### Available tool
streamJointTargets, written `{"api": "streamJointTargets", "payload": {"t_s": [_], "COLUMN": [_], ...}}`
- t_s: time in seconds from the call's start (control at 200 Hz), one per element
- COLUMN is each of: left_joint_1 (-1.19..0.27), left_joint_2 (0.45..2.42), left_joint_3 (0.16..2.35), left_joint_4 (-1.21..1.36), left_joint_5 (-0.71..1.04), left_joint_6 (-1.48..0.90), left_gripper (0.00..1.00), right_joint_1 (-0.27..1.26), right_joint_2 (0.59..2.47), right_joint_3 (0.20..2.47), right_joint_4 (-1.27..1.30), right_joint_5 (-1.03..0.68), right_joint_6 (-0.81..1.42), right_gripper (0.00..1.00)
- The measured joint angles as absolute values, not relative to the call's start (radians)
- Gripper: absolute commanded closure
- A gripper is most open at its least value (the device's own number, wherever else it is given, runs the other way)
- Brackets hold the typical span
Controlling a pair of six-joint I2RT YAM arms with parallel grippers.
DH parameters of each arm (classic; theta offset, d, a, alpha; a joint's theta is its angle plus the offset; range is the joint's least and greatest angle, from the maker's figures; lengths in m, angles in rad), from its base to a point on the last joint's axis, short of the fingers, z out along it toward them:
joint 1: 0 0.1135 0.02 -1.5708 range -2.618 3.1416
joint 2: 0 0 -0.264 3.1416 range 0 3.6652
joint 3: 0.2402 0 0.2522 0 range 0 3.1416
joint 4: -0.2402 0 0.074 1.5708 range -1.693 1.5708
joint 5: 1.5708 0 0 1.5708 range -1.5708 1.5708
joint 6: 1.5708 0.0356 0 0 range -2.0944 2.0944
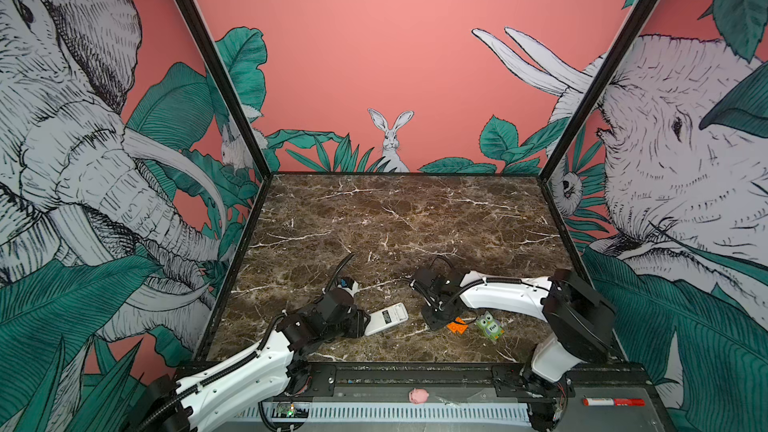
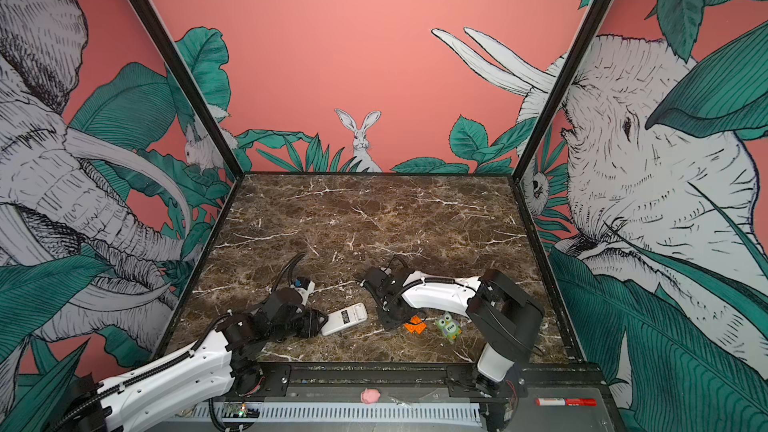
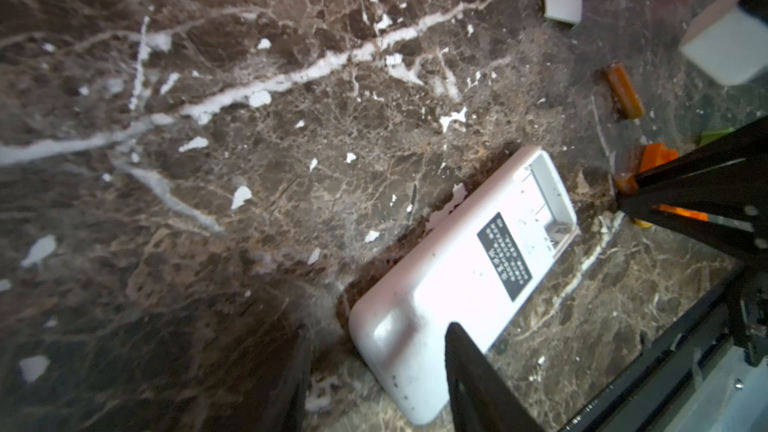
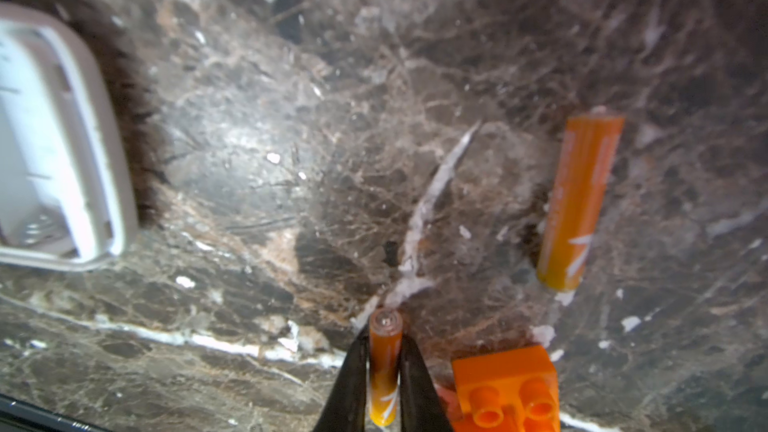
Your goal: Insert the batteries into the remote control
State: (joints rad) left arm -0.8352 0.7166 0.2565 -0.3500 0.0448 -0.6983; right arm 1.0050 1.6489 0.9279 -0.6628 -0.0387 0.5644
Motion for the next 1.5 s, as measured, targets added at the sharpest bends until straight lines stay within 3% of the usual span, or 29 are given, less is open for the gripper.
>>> {"api": "streamJointTargets", "payload": {"t_s": [0.75, 1.2, 1.5], "left_joint_1": [-0.942, -0.947, -0.947], "left_joint_2": [0.838, 0.884, 0.866], "left_joint_3": [0.293, 0.295, 0.284], "left_joint_4": [-0.398, -0.324, -0.309], "left_joint_5": [0.057, 0.036, 0.023], "left_joint_6": [-0.808, -0.852, -0.857], "left_gripper": [0.58, 0.72, 0.74], "right_joint_1": [1.002, 1.000, 1.000], "right_joint_2": [1.645, 1.547, 1.557], "right_joint_3": [0.923, 0.838, 0.840], "right_joint_4": [-0.656, -0.587, -0.572], "right_joint_5": [-0.043, -0.041, -0.042], "right_joint_6": [0.548, 0.532, 0.518], "right_gripper": [0.99, 1.00, 1.00]}}
